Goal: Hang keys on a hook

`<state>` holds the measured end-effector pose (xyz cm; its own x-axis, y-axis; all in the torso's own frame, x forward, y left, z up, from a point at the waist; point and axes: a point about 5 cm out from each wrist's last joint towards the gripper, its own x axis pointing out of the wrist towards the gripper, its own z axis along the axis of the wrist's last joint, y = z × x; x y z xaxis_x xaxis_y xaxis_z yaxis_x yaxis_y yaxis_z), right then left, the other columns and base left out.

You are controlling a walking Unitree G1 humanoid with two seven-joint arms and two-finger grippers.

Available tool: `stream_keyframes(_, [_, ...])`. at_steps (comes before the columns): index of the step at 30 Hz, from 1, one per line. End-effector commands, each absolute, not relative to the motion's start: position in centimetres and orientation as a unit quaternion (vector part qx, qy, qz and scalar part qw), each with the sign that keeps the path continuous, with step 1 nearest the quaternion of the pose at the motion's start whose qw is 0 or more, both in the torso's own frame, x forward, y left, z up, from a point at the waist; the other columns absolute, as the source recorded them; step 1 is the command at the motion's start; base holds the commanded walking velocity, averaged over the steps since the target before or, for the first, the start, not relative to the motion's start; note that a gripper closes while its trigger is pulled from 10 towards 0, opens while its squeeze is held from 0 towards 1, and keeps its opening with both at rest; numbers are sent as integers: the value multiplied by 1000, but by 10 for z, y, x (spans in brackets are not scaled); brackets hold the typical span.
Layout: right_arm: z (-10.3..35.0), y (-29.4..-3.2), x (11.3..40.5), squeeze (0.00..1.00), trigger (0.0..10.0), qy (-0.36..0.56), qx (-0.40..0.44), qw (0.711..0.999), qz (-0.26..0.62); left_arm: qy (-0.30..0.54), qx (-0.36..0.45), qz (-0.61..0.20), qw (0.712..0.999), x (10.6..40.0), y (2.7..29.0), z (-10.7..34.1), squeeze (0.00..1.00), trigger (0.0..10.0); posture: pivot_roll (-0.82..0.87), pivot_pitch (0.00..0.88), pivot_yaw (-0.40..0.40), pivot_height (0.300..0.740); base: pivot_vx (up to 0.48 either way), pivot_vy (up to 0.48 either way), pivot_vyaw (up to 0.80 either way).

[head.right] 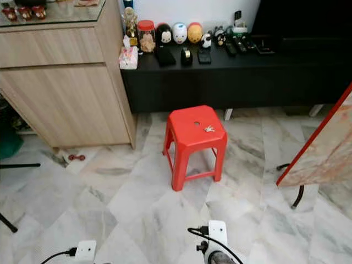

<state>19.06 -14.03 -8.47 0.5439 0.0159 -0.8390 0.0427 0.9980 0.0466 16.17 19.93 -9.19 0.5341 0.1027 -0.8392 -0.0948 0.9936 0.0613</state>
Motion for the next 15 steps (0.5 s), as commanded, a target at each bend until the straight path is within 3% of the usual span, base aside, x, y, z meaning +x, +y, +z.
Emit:
stream_keyframes(1, [-87, -141, 186, 0, 10000, 482, 34, 875, -12, 492, 14, 48, 869, 155, 200, -95, 0, 10000, -81, 51, -16, 740, 0, 0, 0])
stream_keyframes(15, [-87, -143, 187, 0, 10000, 480, 34, 877, -15, 491, 16, 46, 870, 156, 200, -94, 0, 10000, -81, 51, -15, 740, 40, 0, 0])
